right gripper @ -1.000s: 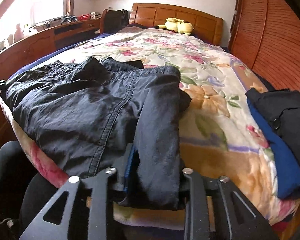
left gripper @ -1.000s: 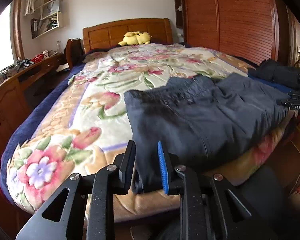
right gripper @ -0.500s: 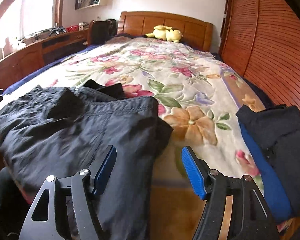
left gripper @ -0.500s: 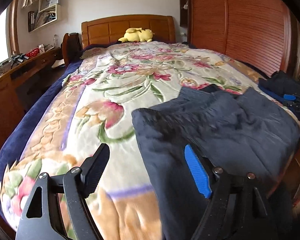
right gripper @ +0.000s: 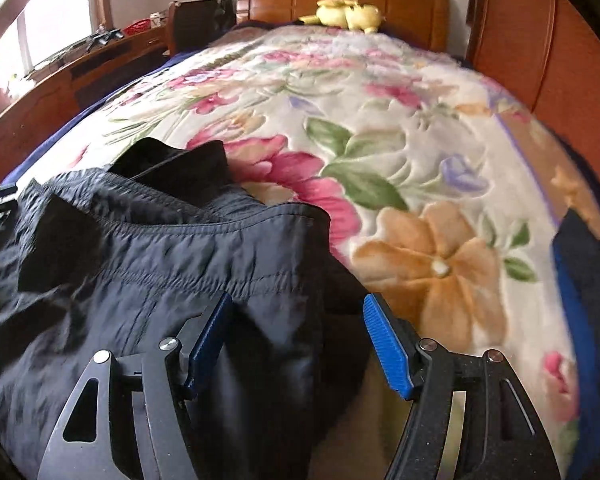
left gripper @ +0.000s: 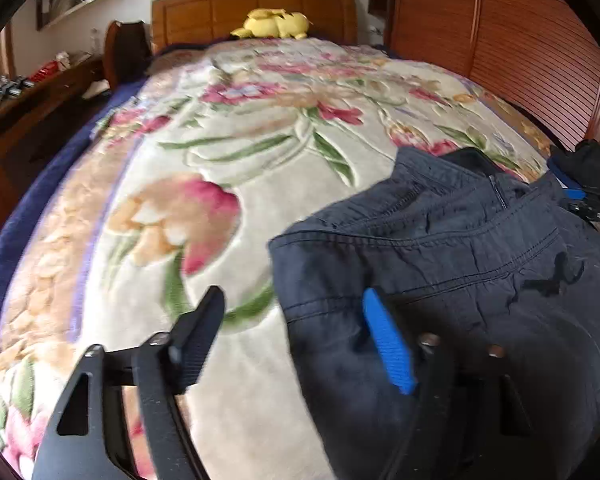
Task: Fold large clothes
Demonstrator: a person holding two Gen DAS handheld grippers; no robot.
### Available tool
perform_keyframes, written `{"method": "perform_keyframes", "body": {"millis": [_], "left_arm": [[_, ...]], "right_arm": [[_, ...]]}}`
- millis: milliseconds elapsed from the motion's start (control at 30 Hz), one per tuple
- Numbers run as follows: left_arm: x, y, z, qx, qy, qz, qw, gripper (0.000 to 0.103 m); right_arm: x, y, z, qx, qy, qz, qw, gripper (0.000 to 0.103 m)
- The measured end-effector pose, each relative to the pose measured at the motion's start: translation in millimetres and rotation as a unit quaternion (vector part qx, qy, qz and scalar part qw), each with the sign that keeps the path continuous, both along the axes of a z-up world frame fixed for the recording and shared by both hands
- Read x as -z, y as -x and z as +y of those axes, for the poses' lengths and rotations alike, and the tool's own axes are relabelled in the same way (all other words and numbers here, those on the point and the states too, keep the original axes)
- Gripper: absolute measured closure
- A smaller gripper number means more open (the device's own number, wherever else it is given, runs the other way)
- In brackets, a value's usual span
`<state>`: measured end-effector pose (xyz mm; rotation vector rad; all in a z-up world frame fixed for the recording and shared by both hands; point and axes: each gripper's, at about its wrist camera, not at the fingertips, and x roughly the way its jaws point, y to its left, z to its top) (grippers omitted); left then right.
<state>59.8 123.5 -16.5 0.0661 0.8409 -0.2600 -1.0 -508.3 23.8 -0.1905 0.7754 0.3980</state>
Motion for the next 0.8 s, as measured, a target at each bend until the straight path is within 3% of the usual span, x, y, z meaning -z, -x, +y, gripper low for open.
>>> {"method": "perform_keyframes", "body": {"millis": [67,133,167,233,333,567,667,800], "left_arm": [[3,-4,-4,0.014,0.007,0.010,0.9998,0.051],[6,-5,-9,0.029,0.013,0.020,0.9993,0.062],[6,-4,-11,0.033,0.009,0.018,0.9993,0.072],[3,-2,-15,0.043,0.007,0.011,0.9990,0.082],[-8,2,-18,0.026,-0.021,-0.026,0.9991,0.089],[-44,-15,-16,0.005,-0.038,-0.082,0.9959,0.090],[-53,-29,-18,-0.008,-0.057,-0.114,0.9919,0.090],[-50,-62,-14,-0.025,-0.044,-0.104,0.9933,0.091]], "right_arm": [[3,-9,-1,-0.005,-0.010,0.013,1.000,0.034],[5,-13,1,-0.022,-0.023,0.021,0.999,0.054],[4,-11,2,-0.034,-0.026,0.020,0.999,0.060],[0,-3,2,-0.045,-0.007,0.001,0.999,0.084],[-7,6,7,-0.064,0.019,-0.019,0.998,0.094],[-47,9,9,-0.039,0.029,-0.111,0.993,0.097],[-50,-6,15,-0.027,0.046,-0.121,0.991,0.097],[-47,-37,21,0.004,0.055,-0.126,0.990,0.097]]}}
